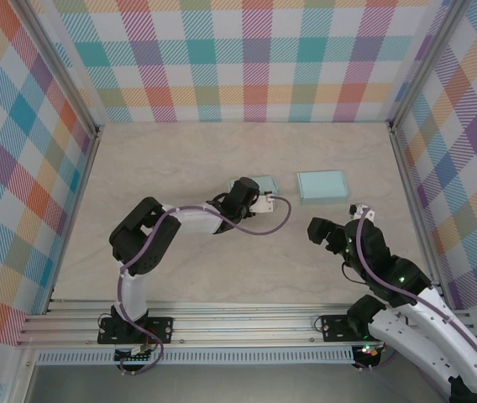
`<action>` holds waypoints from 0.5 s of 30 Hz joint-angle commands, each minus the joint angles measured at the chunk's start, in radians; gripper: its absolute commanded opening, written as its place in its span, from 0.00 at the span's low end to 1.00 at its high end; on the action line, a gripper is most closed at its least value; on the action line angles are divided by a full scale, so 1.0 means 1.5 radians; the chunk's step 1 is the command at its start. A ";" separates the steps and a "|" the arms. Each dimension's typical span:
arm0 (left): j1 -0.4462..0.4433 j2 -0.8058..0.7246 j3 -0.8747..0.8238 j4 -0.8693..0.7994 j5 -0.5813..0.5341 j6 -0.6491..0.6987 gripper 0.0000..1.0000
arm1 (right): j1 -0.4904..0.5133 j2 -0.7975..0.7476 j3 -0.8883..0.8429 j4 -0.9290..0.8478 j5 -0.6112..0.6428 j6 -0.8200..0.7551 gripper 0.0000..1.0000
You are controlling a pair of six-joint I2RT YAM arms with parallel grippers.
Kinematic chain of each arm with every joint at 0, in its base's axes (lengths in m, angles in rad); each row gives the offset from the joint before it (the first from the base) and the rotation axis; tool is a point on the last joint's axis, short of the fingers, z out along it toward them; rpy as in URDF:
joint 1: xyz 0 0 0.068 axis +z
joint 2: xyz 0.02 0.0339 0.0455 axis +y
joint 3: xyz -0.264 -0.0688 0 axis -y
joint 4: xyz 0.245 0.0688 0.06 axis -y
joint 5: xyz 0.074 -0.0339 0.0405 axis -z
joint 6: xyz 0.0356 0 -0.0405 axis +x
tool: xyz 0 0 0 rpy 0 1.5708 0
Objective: Fold the paper box
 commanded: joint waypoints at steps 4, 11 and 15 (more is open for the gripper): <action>-0.011 -0.061 -0.042 -0.021 0.017 -0.045 1.00 | 0.003 -0.004 0.010 -0.014 0.007 0.000 1.00; -0.040 -0.162 -0.122 -0.020 -0.053 -0.086 1.00 | 0.003 -0.005 0.024 -0.018 0.009 -0.017 1.00; -0.047 -0.249 -0.163 -0.030 -0.096 -0.154 1.00 | 0.003 -0.002 0.035 -0.012 0.020 -0.040 1.00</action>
